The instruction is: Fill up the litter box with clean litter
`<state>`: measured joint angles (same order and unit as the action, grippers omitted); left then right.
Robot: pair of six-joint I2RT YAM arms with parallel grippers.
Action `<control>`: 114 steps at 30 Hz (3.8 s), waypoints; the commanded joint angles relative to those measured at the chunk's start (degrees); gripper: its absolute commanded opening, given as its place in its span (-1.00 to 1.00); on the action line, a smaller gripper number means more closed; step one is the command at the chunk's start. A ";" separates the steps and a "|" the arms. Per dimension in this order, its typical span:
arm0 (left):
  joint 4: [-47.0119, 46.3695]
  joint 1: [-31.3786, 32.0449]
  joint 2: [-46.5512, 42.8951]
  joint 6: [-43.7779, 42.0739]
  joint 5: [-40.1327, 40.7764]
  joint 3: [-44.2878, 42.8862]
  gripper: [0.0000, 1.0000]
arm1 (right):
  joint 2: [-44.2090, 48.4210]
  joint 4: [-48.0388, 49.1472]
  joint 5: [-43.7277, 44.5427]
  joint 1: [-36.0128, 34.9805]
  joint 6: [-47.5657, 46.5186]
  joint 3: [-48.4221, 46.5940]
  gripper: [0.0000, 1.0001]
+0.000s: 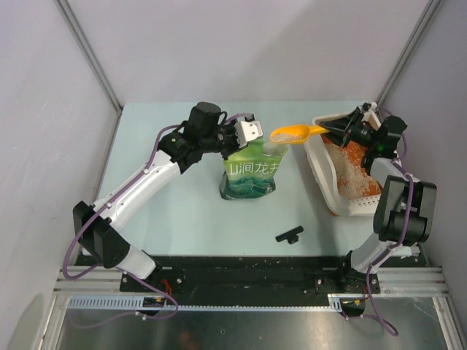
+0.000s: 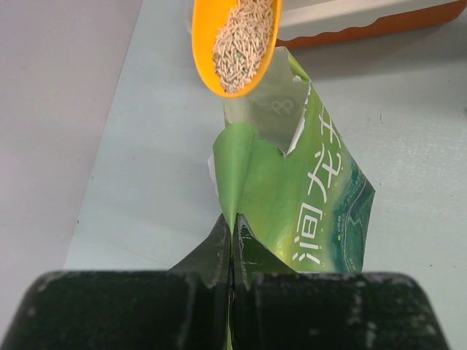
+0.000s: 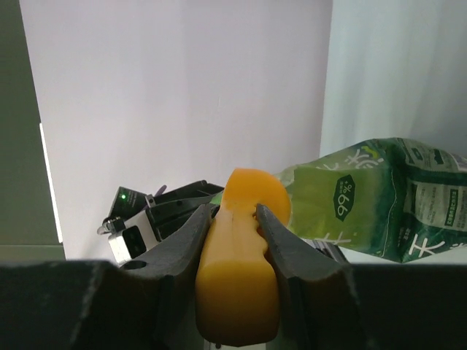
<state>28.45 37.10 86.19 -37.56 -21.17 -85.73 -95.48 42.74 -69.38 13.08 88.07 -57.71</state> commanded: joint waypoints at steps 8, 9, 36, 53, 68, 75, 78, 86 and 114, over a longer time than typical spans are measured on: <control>-4.81 0.43 -0.68 -1.20 -2.47 -1.45 -0.97 | 5.83 -0.37 0.91 5.46 -1.58 -0.91 -1.00; -4.89 0.43 -0.50 -1.11 -2.74 -1.37 -0.97 | 6.53 -1.16 1.01 6.16 -2.37 -0.82 -1.00; -4.89 1.04 1.61 -0.50 -10.29 -1.02 -0.94 | 29.21 -45.26 24.64 26.73 -37.44 1.64 -1.00; -4.89 0.96 -0.06 -0.41 -16.54 2.41 -0.85 | 39.14 -73.57 54.26 27.17 -63.28 -5.56 -1.00; -4.81 0.96 -2.26 0.12 -13.99 4.61 -0.81 | 27.63 -60.34 67.70 13.22 -77.11 -15.23 -1.00; -4.81 1.04 -1.91 1.61 -13.90 2.59 -0.81 | 30.62 -58.56 36.35 6.17 -83.07 -15.76 -1.00; -4.81 1.04 -1.82 2.75 -13.20 2.15 -0.84 | 30.53 -60.58 28.37 0.38 -81.23 -17.69 -1.00; -4.89 0.95 -2.78 2.50 -9.25 2.50 -1.00 | 24.22 -67.08 21.32 -15.60 -84.03 -28.57 -1.00; -4.98 0.08 -2.61 3.28 -7.40 -0.05 -1.00 | 5.22 -94.96 32.54 -30.38 -114.27 -45.56 -1.00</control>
<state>24.77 37.36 85.58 -35.64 -28.03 -83.00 -87.72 -53.21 -43.70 -14.04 -24.10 -105.12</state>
